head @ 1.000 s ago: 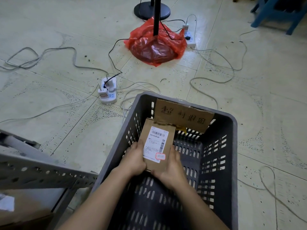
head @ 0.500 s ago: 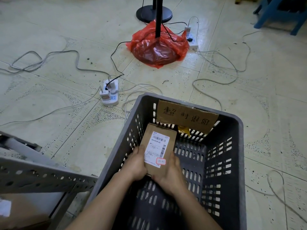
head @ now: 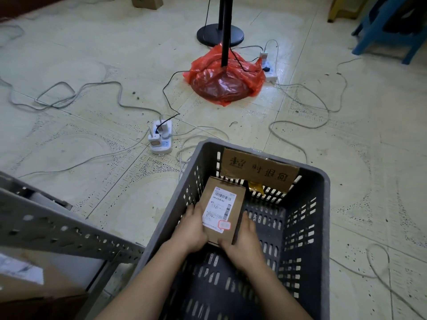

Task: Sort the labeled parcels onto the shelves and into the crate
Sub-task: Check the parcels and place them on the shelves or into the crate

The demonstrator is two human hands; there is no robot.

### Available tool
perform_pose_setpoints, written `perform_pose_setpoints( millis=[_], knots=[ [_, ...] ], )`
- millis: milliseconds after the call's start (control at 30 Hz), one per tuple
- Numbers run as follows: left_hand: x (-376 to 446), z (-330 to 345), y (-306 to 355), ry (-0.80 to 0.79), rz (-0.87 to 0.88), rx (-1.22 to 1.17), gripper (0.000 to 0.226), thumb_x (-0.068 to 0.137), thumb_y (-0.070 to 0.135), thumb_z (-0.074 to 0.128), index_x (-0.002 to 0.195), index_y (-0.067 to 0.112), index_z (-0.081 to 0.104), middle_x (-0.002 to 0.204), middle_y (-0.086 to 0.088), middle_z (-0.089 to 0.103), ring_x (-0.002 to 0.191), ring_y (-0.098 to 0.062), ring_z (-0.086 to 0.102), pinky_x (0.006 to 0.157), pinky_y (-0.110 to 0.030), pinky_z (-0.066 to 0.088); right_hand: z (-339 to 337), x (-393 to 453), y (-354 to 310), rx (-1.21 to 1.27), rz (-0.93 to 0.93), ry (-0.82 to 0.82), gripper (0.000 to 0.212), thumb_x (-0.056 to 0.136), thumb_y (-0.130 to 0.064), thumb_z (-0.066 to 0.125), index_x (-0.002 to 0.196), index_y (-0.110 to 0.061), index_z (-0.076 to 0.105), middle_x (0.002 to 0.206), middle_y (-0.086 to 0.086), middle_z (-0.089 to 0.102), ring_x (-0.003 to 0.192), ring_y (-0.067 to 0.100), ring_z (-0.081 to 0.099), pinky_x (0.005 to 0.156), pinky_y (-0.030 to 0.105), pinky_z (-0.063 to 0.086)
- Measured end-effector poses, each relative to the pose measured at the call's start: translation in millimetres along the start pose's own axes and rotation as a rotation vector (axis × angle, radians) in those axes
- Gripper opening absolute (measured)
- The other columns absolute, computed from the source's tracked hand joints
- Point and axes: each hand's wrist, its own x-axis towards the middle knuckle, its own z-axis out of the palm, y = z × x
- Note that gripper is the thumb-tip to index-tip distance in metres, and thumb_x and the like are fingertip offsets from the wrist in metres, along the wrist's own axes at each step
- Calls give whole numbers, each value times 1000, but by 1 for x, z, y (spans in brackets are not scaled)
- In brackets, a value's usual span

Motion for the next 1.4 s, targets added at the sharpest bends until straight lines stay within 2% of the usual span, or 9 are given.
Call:
perform_pose_setpoints(
  millis=[100, 267, 367, 500, 700, 900, 1067, 1267, 1400],
  knots=[
    [-19, -27, 20, 61, 22, 0, 82, 90, 22, 60, 156, 9, 14, 159, -11, 22, 144, -29, 31, 117, -37, 29, -34, -21, -25, -12, -30, 46, 91, 87, -43, 68, 158, -19, 16, 149, 4, 34, 128, 22, 49, 99, 35, 45],
    [-94, -103, 78, 171, 66, -145, 68, 92, 27, 63, 151, 16, 32, 148, -3, 42, 134, -18, 43, 105, -25, 34, -125, -86, -90, 5, -67, 90, 83, 95, -48, 61, 159, -19, 18, 155, -1, 32, 137, 17, 41, 106, 30, 39],
    [-162, -162, 119, 270, 76, -289, 57, 91, 32, 64, 143, 23, 45, 135, 4, 55, 121, -12, 54, 99, -26, 42, -195, -138, -144, 70, -94, 147, 77, 95, -45, 62, 157, -20, 25, 154, -3, 34, 135, 13, 43, 106, 25, 37],
    [-247, -246, 173, 382, 93, -482, 43, 89, 33, 68, 129, 34, 52, 113, 21, 58, 104, 5, 56, 93, -28, 49, -276, -200, -215, 167, -126, 203, 72, 92, -46, 65, 153, -24, 34, 141, -8, 42, 119, 7, 54, 104, 32, 49],
    [-380, -370, 249, 482, 150, -627, 46, 89, 35, 70, 130, 38, 51, 122, 20, 59, 114, 5, 54, 97, -28, 48, -391, -306, -331, 250, -208, 258, 65, 93, -45, 66, 150, -25, 41, 135, -14, 48, 115, 2, 53, 100, 35, 52],
    [-497, -460, 302, 629, 215, -728, 42, 90, 34, 70, 129, 34, 54, 121, 20, 60, 114, 3, 57, 100, -35, 50, -474, -402, -421, 324, -347, 291, 56, 89, -50, 67, 140, -43, 45, 124, -35, 47, 110, -11, 54, 93, 38, 55],
    [-571, -504, 328, 786, 276, -741, 40, 91, 31, 69, 127, 37, 53, 123, 20, 59, 117, 4, 55, 100, -35, 50, -518, -463, -466, 405, -484, 317, 51, 91, -40, 68, 139, -33, 51, 123, -27, 53, 112, -6, 56, 94, 34, 55],
    [-652, -517, 354, 929, 322, -765, 45, 88, 47, 64, 129, 37, 52, 126, 20, 59, 119, 3, 55, 103, -35, 48, -551, -517, -487, 480, -640, 296, 52, 92, -44, 66, 141, -32, 52, 123, -16, 60, 111, -1, 59, 90, 26, 54],
    [-720, -515, 366, 1033, 288, -811, 41, 92, 40, 66, 130, 41, 50, 122, 20, 60, 113, 7, 56, 103, -32, 48, -571, -560, -501, 503, -743, 242, 50, 92, -40, 67, 139, -28, 54, 123, -12, 62, 107, -6, 58, 78, 4, 47]
  ],
)
